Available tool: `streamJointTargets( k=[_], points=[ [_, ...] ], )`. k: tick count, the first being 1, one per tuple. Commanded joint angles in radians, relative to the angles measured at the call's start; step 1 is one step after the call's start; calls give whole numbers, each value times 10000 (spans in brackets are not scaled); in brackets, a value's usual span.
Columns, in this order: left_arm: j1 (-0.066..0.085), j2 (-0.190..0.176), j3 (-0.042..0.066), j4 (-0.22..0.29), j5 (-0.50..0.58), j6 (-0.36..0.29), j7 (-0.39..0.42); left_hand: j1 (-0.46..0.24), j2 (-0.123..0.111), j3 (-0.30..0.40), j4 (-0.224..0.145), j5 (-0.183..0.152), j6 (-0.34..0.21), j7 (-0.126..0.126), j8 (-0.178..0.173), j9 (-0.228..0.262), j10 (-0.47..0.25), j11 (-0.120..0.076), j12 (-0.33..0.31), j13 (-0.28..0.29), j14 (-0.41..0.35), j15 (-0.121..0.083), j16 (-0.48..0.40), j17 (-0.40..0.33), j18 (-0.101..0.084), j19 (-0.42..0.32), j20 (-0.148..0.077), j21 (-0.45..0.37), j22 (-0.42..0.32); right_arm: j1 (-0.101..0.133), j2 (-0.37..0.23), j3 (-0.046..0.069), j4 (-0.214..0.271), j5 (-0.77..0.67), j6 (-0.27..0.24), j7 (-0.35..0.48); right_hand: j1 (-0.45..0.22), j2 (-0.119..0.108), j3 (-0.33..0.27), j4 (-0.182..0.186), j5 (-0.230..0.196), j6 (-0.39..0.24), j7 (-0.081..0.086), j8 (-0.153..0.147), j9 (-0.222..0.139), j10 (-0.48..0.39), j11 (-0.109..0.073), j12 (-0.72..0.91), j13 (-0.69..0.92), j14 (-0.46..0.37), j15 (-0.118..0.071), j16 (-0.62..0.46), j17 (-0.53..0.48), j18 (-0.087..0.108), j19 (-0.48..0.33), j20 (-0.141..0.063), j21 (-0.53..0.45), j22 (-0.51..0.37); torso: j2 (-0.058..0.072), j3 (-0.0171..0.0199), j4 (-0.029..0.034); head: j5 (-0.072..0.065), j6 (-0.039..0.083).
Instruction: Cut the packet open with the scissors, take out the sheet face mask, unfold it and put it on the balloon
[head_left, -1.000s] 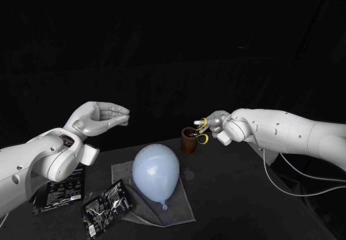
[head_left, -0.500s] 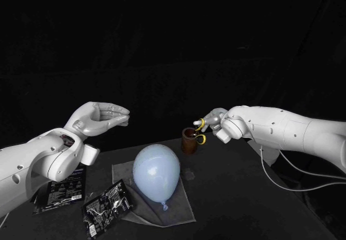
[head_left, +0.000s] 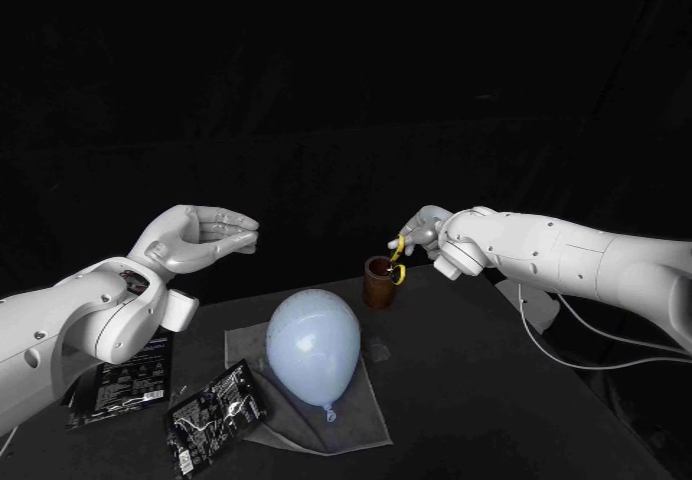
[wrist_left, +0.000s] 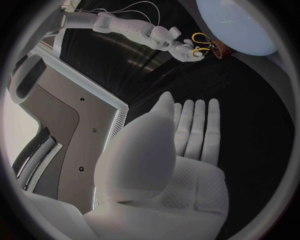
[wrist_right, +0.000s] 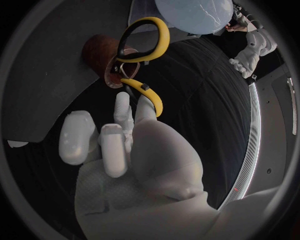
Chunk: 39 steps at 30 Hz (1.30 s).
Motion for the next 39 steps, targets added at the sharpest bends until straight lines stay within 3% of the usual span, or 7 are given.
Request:
streamJointTargets(
  k=[1, 7, 15, 24, 27, 31, 39],
  points=[
    [17, -1, 10, 7, 92, 105, 16, -42, -23, 72, -10, 14, 37, 41, -68, -15, 51, 38, -61, -6, 43, -8, -39, -11, 119, 40, -5, 10, 3, 17, 25, 8, -76, -1386, -82, 349, 643, 253, -53, -364, -26, -127, 27, -2, -45, -215, 1, -168, -103, 298, -27, -92, -179, 117, -92, 26, -119, 1533, 6, 3, -5, 8, 3],
    [16, 0, 9, -15, 125, 116, 3, -38, -17, 86, -16, 14, 43, 46, -74, -22, 53, 39, -69, -5, 42, -6, -46, -15, 119, 43, -6, 10, 3, 18, 19, 9, -18, -2364, 312, 368, 1706, 808, -250, -1319, -30, -265, 202, -155, -268, -532, 152, -997, -784, 66, 98, -341, -694, 158, -268, 115, -380, 1477, -4, 4, -15, 2, -28],
    [15, -8, 6, -25, 156, 133, -13, -23, -9, 111, -25, 15, 51, 49, -82, -32, 56, 41, -82, -4, 43, -4, -56, -20, 119, 46, -8, 9, 2, 17, 27, 10, 3, -3196, 432, 434, 1710, 844, -193, -1638, -28, -353, 314, -236, -413, -573, 277, -1740, -1565, -20, 209, -406, -839, 186, -369, 223, -507, 1458, -1, 3, -7, -18, -15],
    [15, -32, 4, -31, 164, 137, -29, -3, -5, 141, -32, 14, 62, 53, -93, -45, 59, 43, -98, -4, 45, -3, -67, -27, 119, 49, -11, 6, 1, 17, -68, 13, 115, -3227, -355, 944, 1554, 764, 330, -2091, 5, -757, 646, -438, -674, -1075, 704, -3332, -3167, -98, 553, -446, -984, 225, -544, 491, -701, 1412, -1, 0, -20, 0, -26],
    [14, -41, 3, -34, 165, 138, -33, -3, -5, 141, -32, 14, 62, 53, -93, -45, 59, 43, -98, -4, 45, -3, -67, -27, 119, 49, -11, 6, 1, 18, -91, 16, 180, -3131, -459, 1045, 1460, 815, 176, -2310, -8, -945, 560, -438, -694, -1200, 679, -3539, -3436, -147, 552, -483, -1085, 281, -660, 531, -890, 1346, -6, 0, -12, 9, -26],
    [14, -63, 2, -34, 201, 139, -41, -3, -5, 141, -32, 14, 62, 53, -93, -45, 59, 43, -98, -4, 45, -3, -67, -27, 119, 49, -11, 6, 1, 18, -94, 23, 304, -2944, -531, 1040, 1174, 775, -128, -2749, 1391, -1202, 728, -392, -759, -1481, 835, -3715, -3809, -265, 671, -530, -1226, 338, -882, 636, -1205, 1249, -5, 6, -9, 33, -16],
    [13, -106, -1, -14, 245, 139, -57, 7, -5, 155, -35, 14, 66, 54, -98, -51, 61, 44, -104, -4, 47, -2, -72, -30, 119, 51, -12, 6, 0, 39, -120, 47, 339, -3070, -738, 948, 806, 809, -207, -3395, 1465, -1408, 777, -196, -801, -1775, 915, -3645, -4074, -388, 748, -559, -1389, 407, -1072, 714, -1447, 1169, 3, -8, 6, 42, -35]
  ],
)
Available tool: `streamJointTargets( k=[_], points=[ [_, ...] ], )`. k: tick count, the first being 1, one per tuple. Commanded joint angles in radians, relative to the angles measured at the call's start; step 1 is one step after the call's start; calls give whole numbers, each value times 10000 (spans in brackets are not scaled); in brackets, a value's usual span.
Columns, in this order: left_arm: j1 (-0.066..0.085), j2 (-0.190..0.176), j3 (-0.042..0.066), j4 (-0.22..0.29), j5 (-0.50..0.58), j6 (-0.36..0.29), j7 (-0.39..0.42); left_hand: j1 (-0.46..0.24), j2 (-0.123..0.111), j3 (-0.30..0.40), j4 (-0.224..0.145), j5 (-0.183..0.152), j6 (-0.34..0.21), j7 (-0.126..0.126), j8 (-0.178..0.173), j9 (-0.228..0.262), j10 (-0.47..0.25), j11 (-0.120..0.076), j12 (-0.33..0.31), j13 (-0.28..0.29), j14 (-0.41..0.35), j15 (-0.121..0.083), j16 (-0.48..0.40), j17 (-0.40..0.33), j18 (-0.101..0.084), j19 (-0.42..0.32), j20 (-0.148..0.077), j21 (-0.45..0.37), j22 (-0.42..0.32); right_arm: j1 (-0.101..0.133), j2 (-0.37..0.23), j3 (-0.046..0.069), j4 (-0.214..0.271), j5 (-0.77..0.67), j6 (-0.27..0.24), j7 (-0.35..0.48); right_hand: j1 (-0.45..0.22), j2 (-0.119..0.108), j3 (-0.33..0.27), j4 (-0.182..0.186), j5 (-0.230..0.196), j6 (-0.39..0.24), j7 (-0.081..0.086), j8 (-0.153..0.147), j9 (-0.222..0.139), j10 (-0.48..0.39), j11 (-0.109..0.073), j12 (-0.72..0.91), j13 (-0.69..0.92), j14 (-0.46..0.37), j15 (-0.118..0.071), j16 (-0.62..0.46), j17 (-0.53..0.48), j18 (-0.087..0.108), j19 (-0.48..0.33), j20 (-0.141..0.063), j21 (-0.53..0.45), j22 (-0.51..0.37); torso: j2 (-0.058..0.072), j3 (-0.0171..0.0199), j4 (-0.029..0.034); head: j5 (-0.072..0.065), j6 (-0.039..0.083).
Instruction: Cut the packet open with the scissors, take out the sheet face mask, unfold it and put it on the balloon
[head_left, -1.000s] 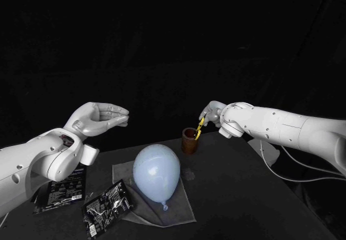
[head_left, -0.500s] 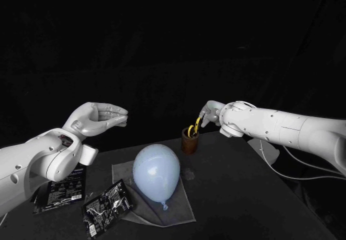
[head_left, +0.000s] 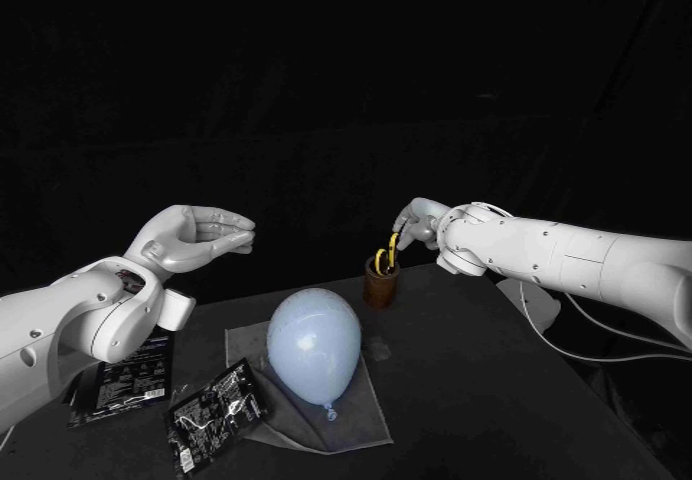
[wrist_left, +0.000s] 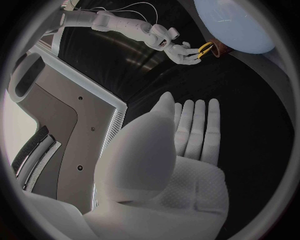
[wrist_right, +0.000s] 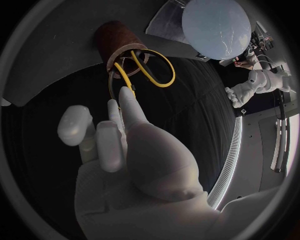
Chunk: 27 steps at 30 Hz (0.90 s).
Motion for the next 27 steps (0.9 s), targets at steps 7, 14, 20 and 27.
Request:
streamJointTargets(
  k=[7, 14, 20, 27],
  points=[
    [8, -109, 4, 32, 182, 105, 40, -10, -33, 50, 1, 13, 19, 35, -83, -32, 21, 19, -74, -5, 51, 2, -45, -15, 135, 57, -12, 4, -1, 118, -514, 37, 457, -195, -675, 189, -598, 137, -156, -212, -323, -671, 414, 311, 42, -936, 127, 221, -173, -612, 139, -443, -976, 315, -810, 134, -1214, 772, -2, -6, -19, 125, -17],
    [-72, -347, -46, 37, 525, 174, 37, -104, -127, 52, 6, 13, -30, 20, -169, -100, -11, 27, -153, -3, 176, -11, -28, -16, 142, 105, -23, 12, 2, 298, -1485, 62, 1720, 314, -1007, 1007, -1711, -997, 1028, 33, -397, -1644, 395, 1378, 209, -2527, 141, 1430, 2, -2907, 270, -1874, -4300, 837, -2870, 279, -4508, -535, -19, 0, -9, 283, -43],
    [-216, -761, -135, 235, 741, 276, -119, -218, -185, 178, -4, 17, 112, -182, -209, -193, 187, -131, -208, 16, 1012, -252, 247, 88, 175, 648, -251, 290, 116, 474, -2446, 74, 3236, 1979, -1807, 2683, -1816, -1022, 2037, -214, -663, -439, 162, 1421, -682, -1572, -34, 2341, -293, -3977, 97, -2326, -5553, 848, -3192, 159, -5030, -821, -22, -9, -8, 610, -202],
    [-435, -1392, -271, 715, 498, 348, -452, -508, -287, 239, 16, 15, 417, -359, -166, -242, 856, -366, -110, 48, 1740, -526, 563, 284, 147, 1175, -580, 681, 298, 516, -3213, 48, 4746, 3499, -2133, 4156, -983, -210, 1934, -243, -1212, 1408, 62, 298, -2092, 1013, -366, 1156, -1613, -3024, -216, -2083, -5500, 781, -2495, -141, -4295, -449, 10, -13, 23, 1375, -618]
  ],
)
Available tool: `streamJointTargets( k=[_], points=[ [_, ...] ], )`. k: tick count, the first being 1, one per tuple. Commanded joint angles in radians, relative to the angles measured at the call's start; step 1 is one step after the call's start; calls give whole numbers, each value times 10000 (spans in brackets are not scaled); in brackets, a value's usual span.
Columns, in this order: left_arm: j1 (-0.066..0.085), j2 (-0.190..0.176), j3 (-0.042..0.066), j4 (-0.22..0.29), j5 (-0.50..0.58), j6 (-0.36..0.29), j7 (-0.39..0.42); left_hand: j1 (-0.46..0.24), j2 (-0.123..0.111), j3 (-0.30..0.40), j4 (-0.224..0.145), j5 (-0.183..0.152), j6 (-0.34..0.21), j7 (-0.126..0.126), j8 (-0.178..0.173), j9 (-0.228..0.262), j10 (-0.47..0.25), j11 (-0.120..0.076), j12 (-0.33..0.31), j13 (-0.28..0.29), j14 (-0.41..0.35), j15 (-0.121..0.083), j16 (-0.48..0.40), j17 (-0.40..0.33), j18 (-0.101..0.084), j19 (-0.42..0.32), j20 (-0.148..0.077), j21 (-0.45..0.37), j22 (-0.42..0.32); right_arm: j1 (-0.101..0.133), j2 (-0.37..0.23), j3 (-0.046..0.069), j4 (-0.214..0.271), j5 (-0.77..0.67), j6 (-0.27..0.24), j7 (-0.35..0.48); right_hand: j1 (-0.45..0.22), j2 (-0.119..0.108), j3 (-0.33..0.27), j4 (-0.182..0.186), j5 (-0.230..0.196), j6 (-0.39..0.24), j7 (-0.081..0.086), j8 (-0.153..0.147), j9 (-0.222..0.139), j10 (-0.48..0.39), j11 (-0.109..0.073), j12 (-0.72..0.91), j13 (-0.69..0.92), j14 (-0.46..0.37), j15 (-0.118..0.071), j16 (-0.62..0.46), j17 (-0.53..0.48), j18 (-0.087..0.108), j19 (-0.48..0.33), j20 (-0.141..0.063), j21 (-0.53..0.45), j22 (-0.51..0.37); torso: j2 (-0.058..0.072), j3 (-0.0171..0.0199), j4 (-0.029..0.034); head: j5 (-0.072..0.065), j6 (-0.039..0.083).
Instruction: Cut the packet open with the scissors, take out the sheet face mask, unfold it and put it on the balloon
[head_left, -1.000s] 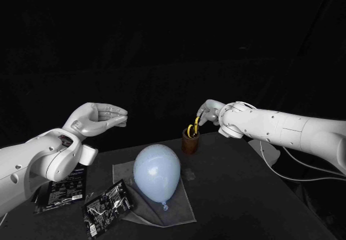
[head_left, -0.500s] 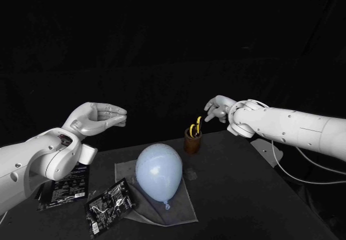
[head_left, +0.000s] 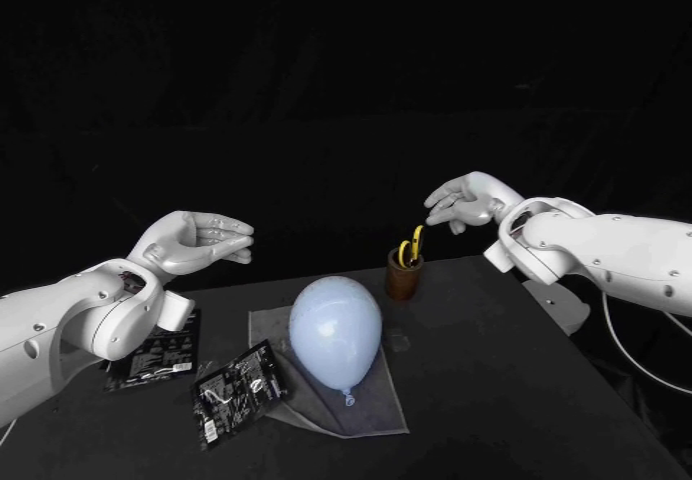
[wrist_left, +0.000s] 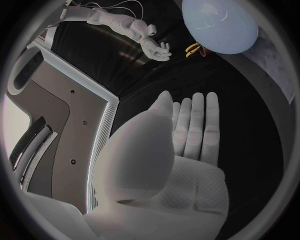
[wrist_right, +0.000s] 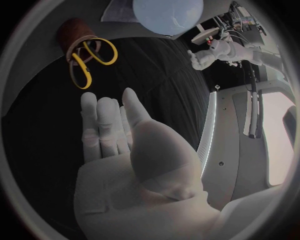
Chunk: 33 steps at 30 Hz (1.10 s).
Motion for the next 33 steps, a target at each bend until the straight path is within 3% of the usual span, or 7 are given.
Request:
streamJointTargets(
  k=[1, 8, 10, 13, 17, 26, 33],
  points=[
    [-92, -280, -57, 303, -93, 247, -303, -193, -37, 32, 2, 16, 143, -70, -13, -17, 322, -81, 47, 25, 96, -31, 57, 41, 43, 78, -28, 72, 27, -9, -297, -23, 771, 1599, -560, 1635, 102, 174, -190, -6, -88, 470, -4, -233, -282, 746, -131, -335, -165, 913, -119, 450, 794, -69, 801, -66, 968, 353, 28, 8, 33, 473, -264],
    [-376, -1027, -230, 929, -1122, 440, -759, -645, -230, -107, 19, 14, 356, -147, -6, -52, 738, -175, 10, 16, 120, -81, 39, 113, 25, 50, -14, 68, 23, -370, -870, -94, 2689, 2161, -388, 1648, 65, 459, -920, 4, -219, 1610, -499, -672, -771, 2777, -735, -614, 146, 3333, -658, 1865, 4175, -693, 3242, -549, 4491, 1514, 28, 16, 53, 1375, -795],
    [-465, -1162, -281, 1026, -1628, 464, -905, -784, -310, -194, 13, 14, 337, -126, -43, -75, 654, -138, -85, -6, 43, -46, -14, 114, 13, -6, 15, 27, 1, -539, -902, -111, 2960, 1975, -277, 1464, 13, 496, -1047, 22, 807, 2391, -792, -318, -550, 3387, -977, -188, 556, 3840, -868, 2359, 5416, -886, 3817, -736, 5548, 1887, 13, 7, 72, 1558, -956],
    [-655, -1312, -325, 1142, -2397, 384, -1174, -931, -406, -333, 0, 15, 242, -84, -130, -120, 474, -66, -206, -20, -120, 31, -133, 105, -1, -129, 77, -70, -49, -844, -891, -128, 3273, 1597, -176, 1216, -150, 504, -1226, 31, 1042, 2457, -885, -320, -441, 3581, -1058, 142, 976, 4107, -951, 2641, 6189, -1020, 4156, -827, 6202, 2124, 1, 6, 86, 1816, -1080],
    [-990, -1421, -360, 1190, -3754, 90, -1575, -1124, -542, -782, -19, 12, -57, 126, -327, -212, -113, 151, -195, -12, -590, 252, -453, 63, -37, -565, 302, -412, -225, -1241, -778, -140, 3581, 1082, -106, 850, -723, 638, -1917, 53, 161, 2066, -918, -767, -259, 4256, -1009, 4897, 6531, 4718, -1005, 3472, 8512, -1344, 4934, -924, 7856, 2727, -3, 30, 93, 2167, -1260],
    [-1276, -1137, -386, 725, -4660, -316, -1869, -1031, -365, -1688, -10, 12, -493, -425, -541, -300, -719, 471, -178, -22, -1472, 609, -1113, -173, 38, -977, 591, -862, -300, -1553, -627, -145, 3884, 391, -161, 362, -1287, 558, -2316, 201, -140, 1824, -742, -927, 309, 4716, -959, 8186, 10975, 5053, -843, 3936, 10152, -1482, 5206, -782, 8560, 2934, 3, 18, 66, 2452, -1388],
    [-1396, -691, -404, 225, -5317, -217, -2210, -877, -325, -2051, -1, 12, -687, -510, -695, -366, -1075, 473, -175, -28, -2068, 761, -1644, -444, -272, -1790, 677, -1480, -392, -1671, -560, -145, 3996, -3, -260, 130, -1475, 561, -2308, 182, -197, 1714, -690, -966, 673, 5285, -859, 9707, 12968, 5053, -765, 3936, 10152, -1521, 5279, -704, 8775, 2987, 13, 15, 79, 2550, -1427]
  ],
)
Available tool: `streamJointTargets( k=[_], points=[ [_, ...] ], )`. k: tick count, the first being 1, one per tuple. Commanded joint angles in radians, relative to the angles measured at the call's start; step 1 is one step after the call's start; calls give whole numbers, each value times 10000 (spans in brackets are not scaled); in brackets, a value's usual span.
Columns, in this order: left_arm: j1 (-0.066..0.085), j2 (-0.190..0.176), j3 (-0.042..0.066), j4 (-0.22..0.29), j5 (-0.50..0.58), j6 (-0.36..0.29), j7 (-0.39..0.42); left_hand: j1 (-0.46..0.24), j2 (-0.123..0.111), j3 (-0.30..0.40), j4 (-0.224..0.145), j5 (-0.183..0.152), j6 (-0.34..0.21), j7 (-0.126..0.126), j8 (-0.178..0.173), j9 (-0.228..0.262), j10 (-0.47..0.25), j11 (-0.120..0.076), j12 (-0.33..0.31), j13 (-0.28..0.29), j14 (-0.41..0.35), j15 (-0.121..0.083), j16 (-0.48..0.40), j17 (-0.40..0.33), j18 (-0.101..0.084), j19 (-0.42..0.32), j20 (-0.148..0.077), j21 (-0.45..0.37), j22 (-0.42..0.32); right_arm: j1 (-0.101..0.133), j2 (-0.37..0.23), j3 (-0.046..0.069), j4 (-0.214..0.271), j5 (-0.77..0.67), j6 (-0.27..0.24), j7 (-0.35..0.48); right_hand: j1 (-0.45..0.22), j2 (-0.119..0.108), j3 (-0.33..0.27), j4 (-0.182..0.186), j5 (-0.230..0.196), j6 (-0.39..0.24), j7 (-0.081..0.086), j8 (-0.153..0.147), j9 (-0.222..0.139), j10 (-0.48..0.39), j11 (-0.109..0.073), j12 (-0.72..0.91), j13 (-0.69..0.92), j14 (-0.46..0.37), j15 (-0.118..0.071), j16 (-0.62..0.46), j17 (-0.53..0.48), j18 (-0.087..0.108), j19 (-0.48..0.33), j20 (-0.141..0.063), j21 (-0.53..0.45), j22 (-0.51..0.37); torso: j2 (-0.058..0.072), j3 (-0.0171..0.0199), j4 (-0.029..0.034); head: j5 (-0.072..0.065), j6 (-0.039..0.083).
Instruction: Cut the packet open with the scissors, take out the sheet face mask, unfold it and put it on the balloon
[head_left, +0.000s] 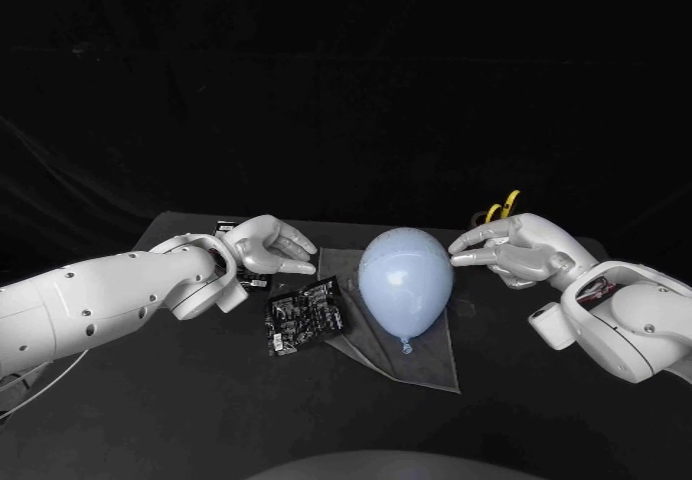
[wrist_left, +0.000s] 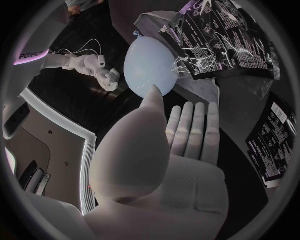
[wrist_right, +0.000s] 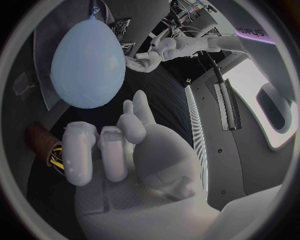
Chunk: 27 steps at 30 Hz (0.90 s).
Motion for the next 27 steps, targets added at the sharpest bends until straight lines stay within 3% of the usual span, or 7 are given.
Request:
streamJointTargets(
  k=[1, 9, 11, 18, 27],
  points=[
    [-43, 184, 2, -184, -971, -9, -492, 52, 7, -110, -15, 12, -79, 14, -60, -17, -135, 2, 23, -17, -128, 26, -113, -72, -196, -140, -4, -114, 2, -34, 45, 4, 57, -657, -5, -345, -134, 2, -226, 50, -46, -113, -11, -75, 65, 988, -121, 2180, 3148, 1044, 107, 34, 2603, -200, 546, 75, 78, 2307, -1, -1, 4, 71, -24],
    [-241, 620, -2, -611, -1961, 317, -1205, 96, -223, -262, 16, 16, -292, 322, -201, -89, -628, 176, 32, -15, -245, 135, -311, -236, -320, -263, -10, -279, 31, -73, 93, 5, 112, -806, -137, -452, -112, 29, -205, 23, -57, -258, 42, -162, 126, 951, -76, 2175, 3184, 1044, 144, 34, 2603, -190, 521, 103, 42, 2293, 2, -4, 19, 103, -61],
    [-284, 764, -2, -788, -2074, 284, -1263, 104, -239, -267, 18, 17, -352, 525, -237, -111, -595, 207, 89, -2, -158, 139, -299, -265, -270, -96, -24, -204, 75, -79, 101, 5, 130, -820, -148, -471, -96, 39, -194, 15, -61, -290, 53, -183, 137, 933, -65, 2156, 3170, 1044, 153, 34, 2603, -187, 514, 111, 30, 2289, 5, -8, 10, 119, -62],
    [-326, 1117, 2, -1181, -2136, 363, -1289, 99, -227, -257, 18, 17, -391, 621, -259, -123, -562, 227, 116, 2, -127, 144, -299, -282, -251, -27, -22, -175, 87, -87, 114, 5, 176, -834, -158, -493, -71, 54, -176, 4, -62, -307, 60, -195, 149, 900, -58, 2112, 3128, 1044, 160, 34, 2603, -178, 495, 118, -7, 2278, 13, -5, 8, 144, -86],
    [-335, 1322, 7, -1353, -2047, 903, -1483, 107, -115, -201, 6, 15, -476, 749, -298, -156, -489, 178, 184, 5, 199, 67, -186, -300, -3, 501, -41, 69, 163, -90, 135, 6, 198, -835, -141, -502, -44, 72, -152, -2, -63, -316, 68, -204, 164, 871, -52, 2076, 3097, 1044, 168, 34, 2603, -169, 474, 125, -45, 2265, 0, 5, 5, 98, -158]
  ],
)
